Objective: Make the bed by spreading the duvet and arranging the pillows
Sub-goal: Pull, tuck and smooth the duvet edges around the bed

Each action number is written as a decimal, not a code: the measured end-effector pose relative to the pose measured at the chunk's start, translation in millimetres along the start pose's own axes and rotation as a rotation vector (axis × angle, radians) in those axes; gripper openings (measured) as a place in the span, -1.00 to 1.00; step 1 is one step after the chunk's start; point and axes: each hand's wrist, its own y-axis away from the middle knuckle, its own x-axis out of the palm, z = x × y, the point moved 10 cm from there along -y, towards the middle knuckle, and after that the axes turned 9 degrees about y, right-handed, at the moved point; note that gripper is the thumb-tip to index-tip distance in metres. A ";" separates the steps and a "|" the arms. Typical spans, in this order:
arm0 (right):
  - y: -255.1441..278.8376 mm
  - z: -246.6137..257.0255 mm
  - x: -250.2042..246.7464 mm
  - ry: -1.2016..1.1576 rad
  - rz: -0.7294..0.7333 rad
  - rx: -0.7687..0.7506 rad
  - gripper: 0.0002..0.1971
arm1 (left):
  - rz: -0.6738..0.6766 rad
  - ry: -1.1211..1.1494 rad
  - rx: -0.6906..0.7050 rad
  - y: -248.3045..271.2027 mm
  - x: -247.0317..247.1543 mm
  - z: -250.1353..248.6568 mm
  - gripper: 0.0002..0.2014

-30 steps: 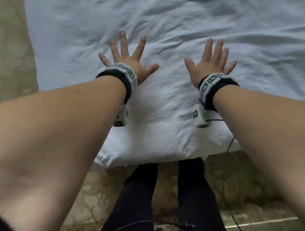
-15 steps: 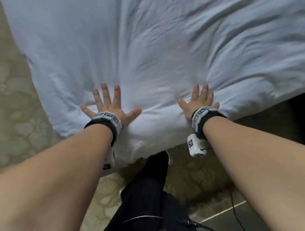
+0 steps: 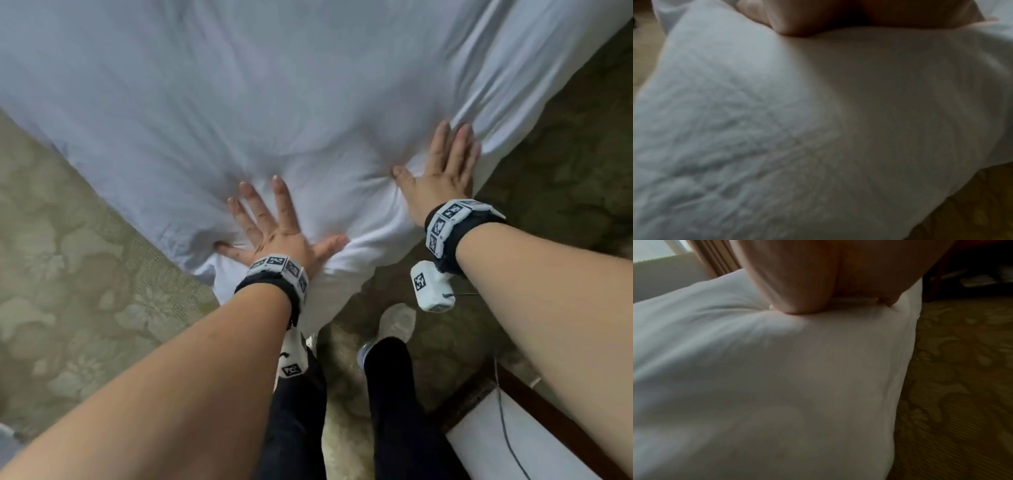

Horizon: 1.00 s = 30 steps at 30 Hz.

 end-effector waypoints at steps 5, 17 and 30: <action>33.2 -0.2 15.0 -0.344 -0.068 0.215 -0.14 | -0.057 0.019 0.086 0.8 -1.0 2.4 0.41; 214.4 27.0 192.4 -1.059 0.544 0.640 -0.11 | -0.172 -0.076 0.261 2.0 4.8 10.6 0.47; 287.0 139.7 340.1 -2.418 0.470 1.033 -0.26 | -0.403 -0.416 0.370 -14.0 10.2 4.3 0.53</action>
